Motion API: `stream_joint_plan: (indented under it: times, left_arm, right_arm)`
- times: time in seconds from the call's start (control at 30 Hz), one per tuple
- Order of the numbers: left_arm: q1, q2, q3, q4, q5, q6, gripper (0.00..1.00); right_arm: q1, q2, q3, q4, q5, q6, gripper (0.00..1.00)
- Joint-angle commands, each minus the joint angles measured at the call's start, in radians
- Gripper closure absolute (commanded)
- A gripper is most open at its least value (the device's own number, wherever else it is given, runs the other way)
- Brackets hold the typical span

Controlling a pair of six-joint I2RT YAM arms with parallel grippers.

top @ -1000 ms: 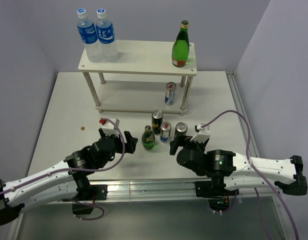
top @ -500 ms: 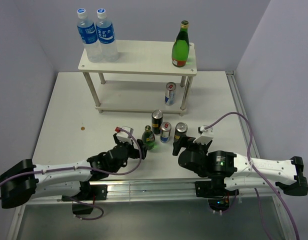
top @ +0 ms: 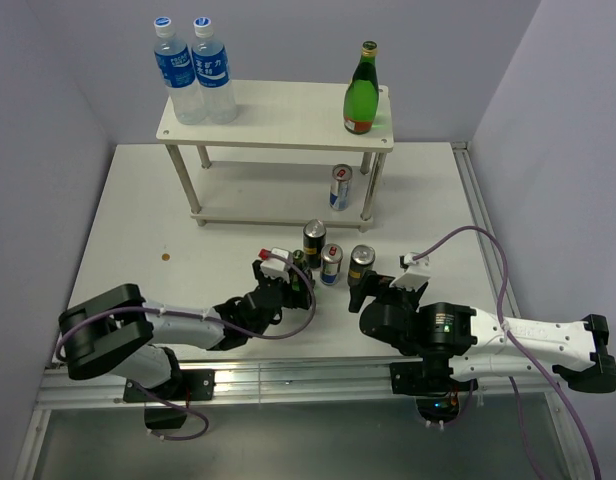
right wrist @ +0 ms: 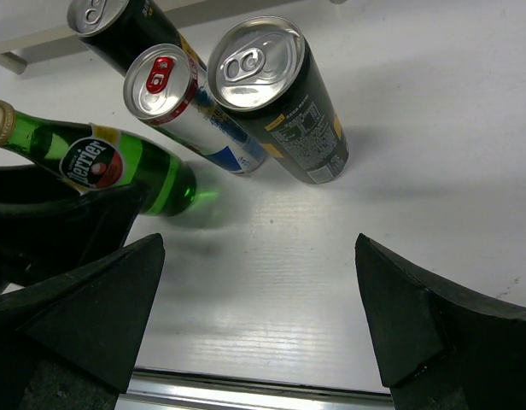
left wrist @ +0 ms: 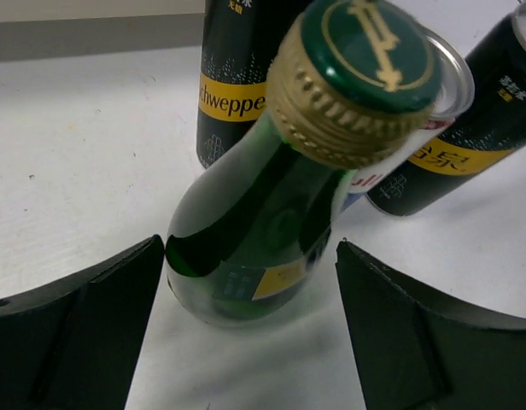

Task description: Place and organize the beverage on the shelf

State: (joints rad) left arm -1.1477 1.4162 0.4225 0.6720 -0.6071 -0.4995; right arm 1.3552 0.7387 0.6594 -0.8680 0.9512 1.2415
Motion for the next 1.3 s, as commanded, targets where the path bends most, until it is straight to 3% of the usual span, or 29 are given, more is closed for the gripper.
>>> stream_joint_plan:
  times: [0.0,0.1,0.13,0.2,0.23,0.33,0.5,0.63,0.77,1.03,1.27]
  left_arm:
    - [0.031,0.067,0.048,0.142,-0.008,0.026,0.14]
    - [0.066,0.11,0.065,0.164,-0.005,0.036,0.28]
    - [0.071,0.119,0.067,0.167,-0.008,0.041,0.49]
    - [0.078,0.133,0.073,0.164,-0.031,0.039,0.78]
    - [0.08,0.132,0.073,0.158,-0.037,0.038,0.99]
    - [0.082,0.09,0.078,0.089,-0.048,0.035,1.0]
    - [0.062,-0.155,0.148,-0.176,-0.094,0.03,1.0]
    - [0.059,-0.333,0.269,-0.45,-0.144,0.059,1.0]
    - [0.065,-0.401,0.392,-0.583,-0.163,0.11,1.0]
    - [0.215,-0.304,0.744,-0.724,-0.008,0.193,1.0]
    - [0.301,-0.068,1.235,-0.883,0.11,0.242,1.0]
  right_arm:
    - [0.007,-0.004,-0.006,-0.012,0.05,0.03,0.0]
    - [0.007,-0.021,-0.014,-0.016,0.05,0.035,0.0]
    - [0.007,-0.028,-0.017,-0.011,0.05,0.033,0.0]
    - [0.008,-0.047,-0.024,-0.005,0.05,0.03,0.0]
    - [0.007,-0.054,-0.029,-0.002,0.05,0.029,0.0]
    - [0.005,-0.067,-0.032,0.001,0.047,0.026,0.0]
    - [0.007,-0.056,-0.032,0.0,0.054,0.032,0.0]
    - [0.007,-0.047,-0.035,0.011,0.055,0.027,0.0]
    - [0.007,-0.052,-0.041,0.026,0.054,0.021,0.0]
    - [0.007,-0.045,-0.037,0.03,0.058,0.029,0.0]
    - [0.007,-0.068,-0.053,0.014,0.066,0.044,0.0]
